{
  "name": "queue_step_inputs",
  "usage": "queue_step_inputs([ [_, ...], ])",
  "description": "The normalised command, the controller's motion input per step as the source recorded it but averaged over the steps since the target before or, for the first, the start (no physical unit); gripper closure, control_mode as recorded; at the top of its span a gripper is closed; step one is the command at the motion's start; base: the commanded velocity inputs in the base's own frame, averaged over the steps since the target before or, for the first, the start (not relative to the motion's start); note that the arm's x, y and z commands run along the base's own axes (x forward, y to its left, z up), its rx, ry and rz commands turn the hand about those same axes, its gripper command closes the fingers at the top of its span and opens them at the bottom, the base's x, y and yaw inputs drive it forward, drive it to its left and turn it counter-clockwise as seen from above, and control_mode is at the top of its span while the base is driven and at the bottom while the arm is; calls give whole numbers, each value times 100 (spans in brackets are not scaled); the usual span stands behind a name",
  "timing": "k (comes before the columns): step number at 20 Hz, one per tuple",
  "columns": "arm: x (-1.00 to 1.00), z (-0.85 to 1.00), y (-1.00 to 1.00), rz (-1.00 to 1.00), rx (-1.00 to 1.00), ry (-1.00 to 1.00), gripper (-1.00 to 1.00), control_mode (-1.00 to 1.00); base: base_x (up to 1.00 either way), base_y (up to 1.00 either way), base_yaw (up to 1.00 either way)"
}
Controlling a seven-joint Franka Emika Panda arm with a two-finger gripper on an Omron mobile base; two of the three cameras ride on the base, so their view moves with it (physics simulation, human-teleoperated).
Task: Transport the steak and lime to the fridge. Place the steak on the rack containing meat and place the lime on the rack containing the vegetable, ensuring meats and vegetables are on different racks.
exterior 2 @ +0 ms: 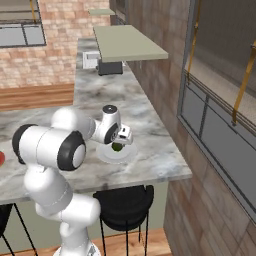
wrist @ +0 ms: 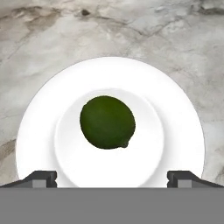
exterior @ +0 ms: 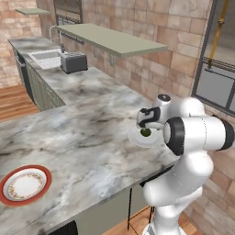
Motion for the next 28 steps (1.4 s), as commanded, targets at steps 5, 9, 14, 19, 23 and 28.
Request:
queue_step_inputs([
  [5,10,-27,0,0,0,2,-100,-100,0,0,0],
  [9,1,-23,0,0,0,1,-100,-100,0,0,0],
  [14,10,-14,0,0,0,0,-100,-100,0,0,0],
  [19,19,-11,0,0,0,0,-100,-100,0,0,0],
  [23,15,-12,0,0,0,0,-100,-100,0,0,0],
  [28,16,-15,0,0,0,1,-100,-100,0,0,0],
])
